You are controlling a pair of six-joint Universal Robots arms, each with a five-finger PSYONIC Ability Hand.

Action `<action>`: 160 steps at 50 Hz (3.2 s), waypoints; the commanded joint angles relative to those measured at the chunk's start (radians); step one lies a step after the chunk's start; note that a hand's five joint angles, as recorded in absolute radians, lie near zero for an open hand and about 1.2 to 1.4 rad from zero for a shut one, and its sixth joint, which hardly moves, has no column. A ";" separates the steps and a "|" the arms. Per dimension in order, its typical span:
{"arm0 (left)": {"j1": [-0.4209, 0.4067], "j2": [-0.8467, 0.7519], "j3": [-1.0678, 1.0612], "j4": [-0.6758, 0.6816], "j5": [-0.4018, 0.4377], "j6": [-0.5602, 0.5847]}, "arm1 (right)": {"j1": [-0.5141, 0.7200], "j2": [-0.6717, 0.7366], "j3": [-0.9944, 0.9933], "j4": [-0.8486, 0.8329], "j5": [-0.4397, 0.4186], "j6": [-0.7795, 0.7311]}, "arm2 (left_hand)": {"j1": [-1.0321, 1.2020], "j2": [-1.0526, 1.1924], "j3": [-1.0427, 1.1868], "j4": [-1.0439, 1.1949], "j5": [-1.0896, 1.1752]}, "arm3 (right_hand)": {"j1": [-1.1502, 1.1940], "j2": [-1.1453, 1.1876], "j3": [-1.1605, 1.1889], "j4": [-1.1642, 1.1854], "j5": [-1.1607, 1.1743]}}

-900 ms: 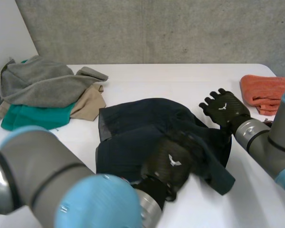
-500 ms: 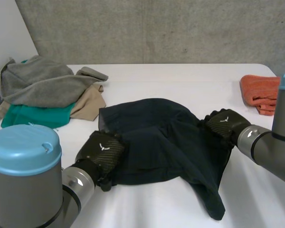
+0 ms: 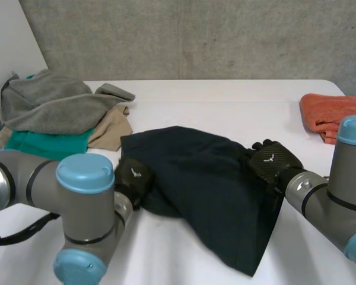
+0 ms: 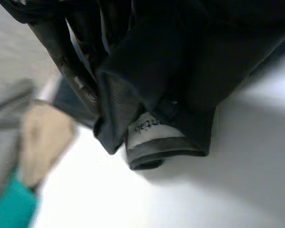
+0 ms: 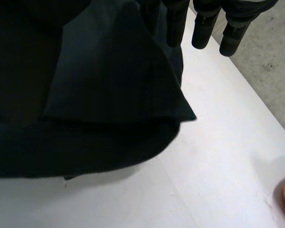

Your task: Fold the laundry.

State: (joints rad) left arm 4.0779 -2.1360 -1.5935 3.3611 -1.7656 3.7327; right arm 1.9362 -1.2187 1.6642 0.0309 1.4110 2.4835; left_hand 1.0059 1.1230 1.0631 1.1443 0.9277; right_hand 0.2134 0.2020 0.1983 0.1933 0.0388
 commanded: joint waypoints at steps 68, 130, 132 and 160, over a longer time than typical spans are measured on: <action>-0.123 0.173 -0.071 -0.232 0.061 -0.329 | -0.026 0.180 -0.095 -0.100 -0.144 -0.408 | -0.813 -0.930 -0.870 -0.951 -0.909 | 0.128 0.140 0.143 0.148 0.128; 0.194 0.016 0.863 -0.356 0.136 -0.395 | 0.018 0.146 -0.785 0.248 0.117 0.341 | 0.390 0.273 0.333 0.252 0.294 | 1.183 1.194 1.198 1.203 1.183; 0.187 -0.088 0.903 -0.351 0.135 -0.372 | 0.035 0.229 -0.799 0.183 0.152 0.305 | 0.390 0.273 0.333 0.252 0.294 | 1.183 1.194 1.198 1.203 1.183; 0.022 -0.047 0.441 -0.372 0.023 -0.393 | 0.027 0.078 -0.421 -0.069 0.145 0.325 | -0.675 -0.792 -0.732 -0.813 -0.771 | 1.183 1.194 1.198 1.203 1.183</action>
State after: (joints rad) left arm 4.1113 -2.1554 -1.0726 2.9103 -1.7689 3.3400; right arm 1.9940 -0.9610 1.0498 0.0155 1.6467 2.6809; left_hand 0.3419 0.3342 0.3327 0.3289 0.1442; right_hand 1.1043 1.1648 1.1803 1.1961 1.0075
